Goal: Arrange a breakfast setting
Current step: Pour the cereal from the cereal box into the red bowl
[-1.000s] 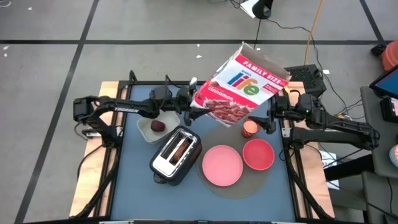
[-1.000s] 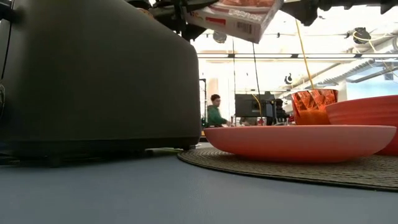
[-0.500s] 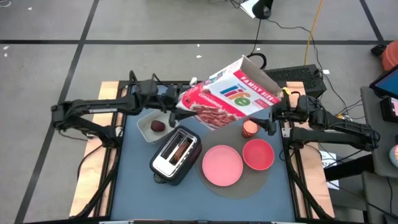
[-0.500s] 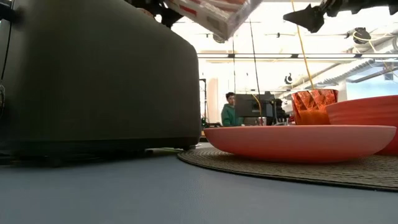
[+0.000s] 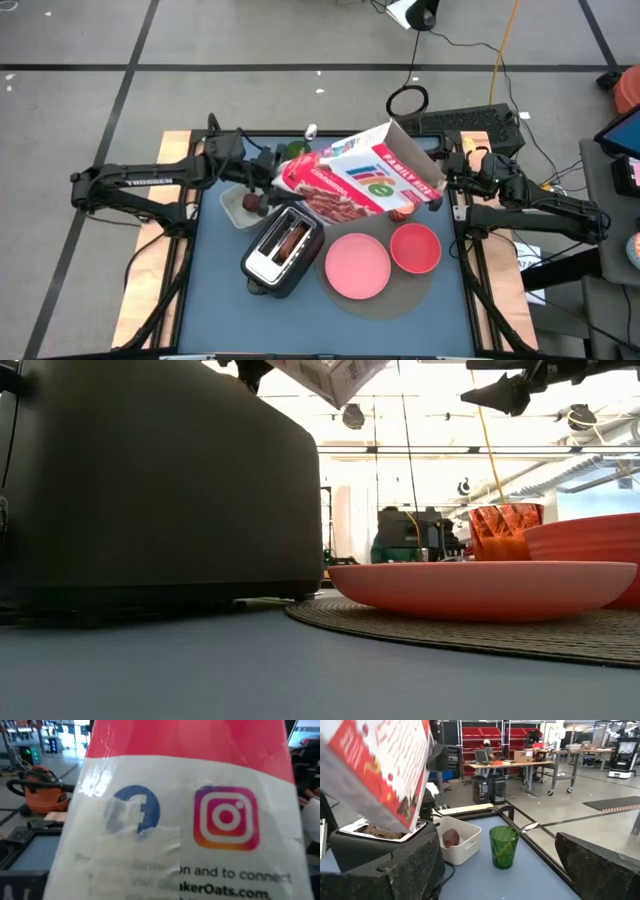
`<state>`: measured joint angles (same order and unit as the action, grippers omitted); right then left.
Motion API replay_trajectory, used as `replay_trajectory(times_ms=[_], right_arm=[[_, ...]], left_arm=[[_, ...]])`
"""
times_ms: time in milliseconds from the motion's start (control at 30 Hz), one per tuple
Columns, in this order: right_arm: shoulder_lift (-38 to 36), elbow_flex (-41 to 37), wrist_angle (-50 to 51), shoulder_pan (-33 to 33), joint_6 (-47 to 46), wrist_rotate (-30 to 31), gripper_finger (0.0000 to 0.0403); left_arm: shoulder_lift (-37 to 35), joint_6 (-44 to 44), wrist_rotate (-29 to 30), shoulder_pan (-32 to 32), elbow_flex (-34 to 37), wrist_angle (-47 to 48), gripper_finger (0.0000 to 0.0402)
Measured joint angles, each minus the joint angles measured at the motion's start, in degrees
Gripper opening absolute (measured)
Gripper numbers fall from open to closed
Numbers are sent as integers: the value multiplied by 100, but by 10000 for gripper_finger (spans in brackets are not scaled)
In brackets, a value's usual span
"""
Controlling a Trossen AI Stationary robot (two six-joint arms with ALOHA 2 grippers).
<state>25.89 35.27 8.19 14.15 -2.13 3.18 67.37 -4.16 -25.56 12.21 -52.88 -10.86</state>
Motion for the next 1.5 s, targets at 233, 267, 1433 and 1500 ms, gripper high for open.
replay_trajectory(times_ms=[233, 267, 1433, 1500], right_arm=[[0, 0, -5, 0, -16, 0, 393], [0, 0, -4, 0, -16, 0, 393], [83, 0, 2, 21, 437, 1329, 393], [83, 0, 2, 71, 462, 1329, 393]], left_arm=[[-4, 28, 0, -91, 0, 92, 280], [-4, 39, 4, -100, 0, 114, 280], [-229, 602, 19, -135, -1439, 2017, 280], [-135, 608, 12, -178, -1554, 1959, 280]])
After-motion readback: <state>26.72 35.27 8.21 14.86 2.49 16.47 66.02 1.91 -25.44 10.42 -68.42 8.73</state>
